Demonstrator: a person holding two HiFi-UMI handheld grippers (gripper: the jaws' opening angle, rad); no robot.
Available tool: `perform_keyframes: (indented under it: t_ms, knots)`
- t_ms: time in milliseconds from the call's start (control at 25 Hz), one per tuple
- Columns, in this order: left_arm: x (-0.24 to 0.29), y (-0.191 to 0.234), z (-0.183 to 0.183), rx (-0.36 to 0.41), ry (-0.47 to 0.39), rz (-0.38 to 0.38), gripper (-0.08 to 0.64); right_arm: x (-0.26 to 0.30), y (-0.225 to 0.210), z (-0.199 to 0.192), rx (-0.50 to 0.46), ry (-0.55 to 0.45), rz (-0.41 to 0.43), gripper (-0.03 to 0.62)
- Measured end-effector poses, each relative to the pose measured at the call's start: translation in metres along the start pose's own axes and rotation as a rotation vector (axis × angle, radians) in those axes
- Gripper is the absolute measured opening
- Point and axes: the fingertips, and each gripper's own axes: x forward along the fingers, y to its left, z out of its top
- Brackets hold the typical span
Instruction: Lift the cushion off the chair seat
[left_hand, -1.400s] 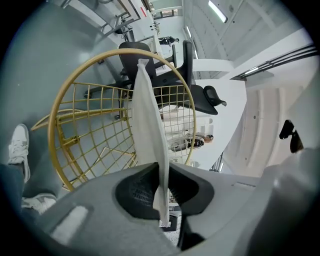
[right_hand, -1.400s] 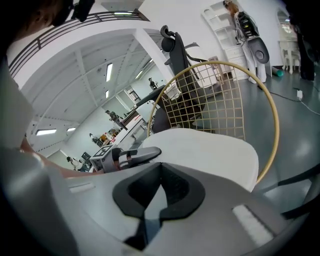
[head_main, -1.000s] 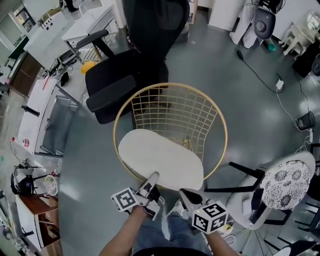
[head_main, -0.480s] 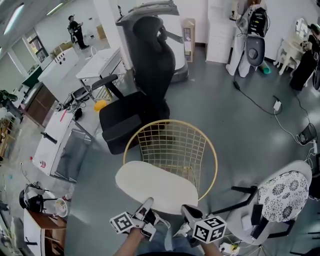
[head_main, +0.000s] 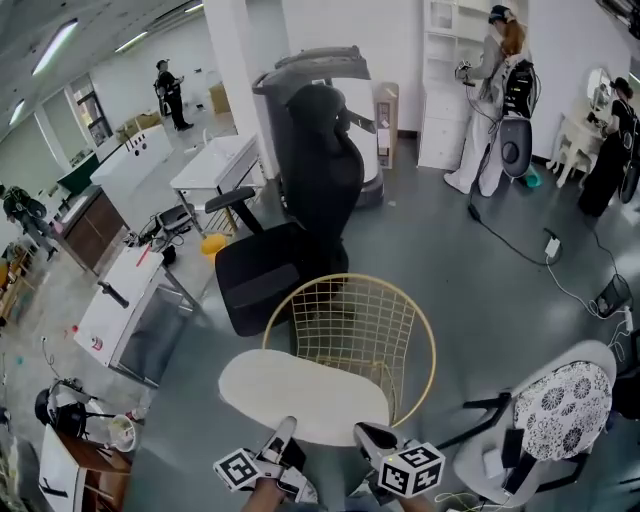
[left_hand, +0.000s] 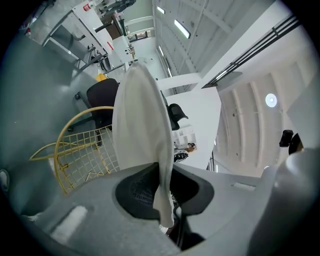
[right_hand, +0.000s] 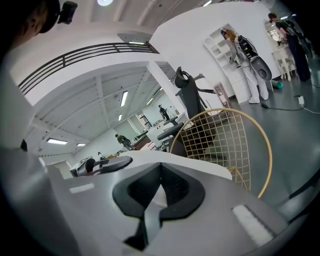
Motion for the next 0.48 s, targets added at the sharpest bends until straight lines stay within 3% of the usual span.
perform_keyframes:
  t_ms: [280, 480]
  knots:
    - [-0.031, -0.012, 0.032, 0.025, 0.003, -0.036, 0.046, 0.01, 0.042, 0.001, -0.04, -0.051, -0.055, -0.003]
    - [-0.049, -0.023, 0.057, -0.001, 0.009, -0.076, 0.048, 0.007, 0.072, 0.004, -0.072, -0.105, -0.112, -0.003]
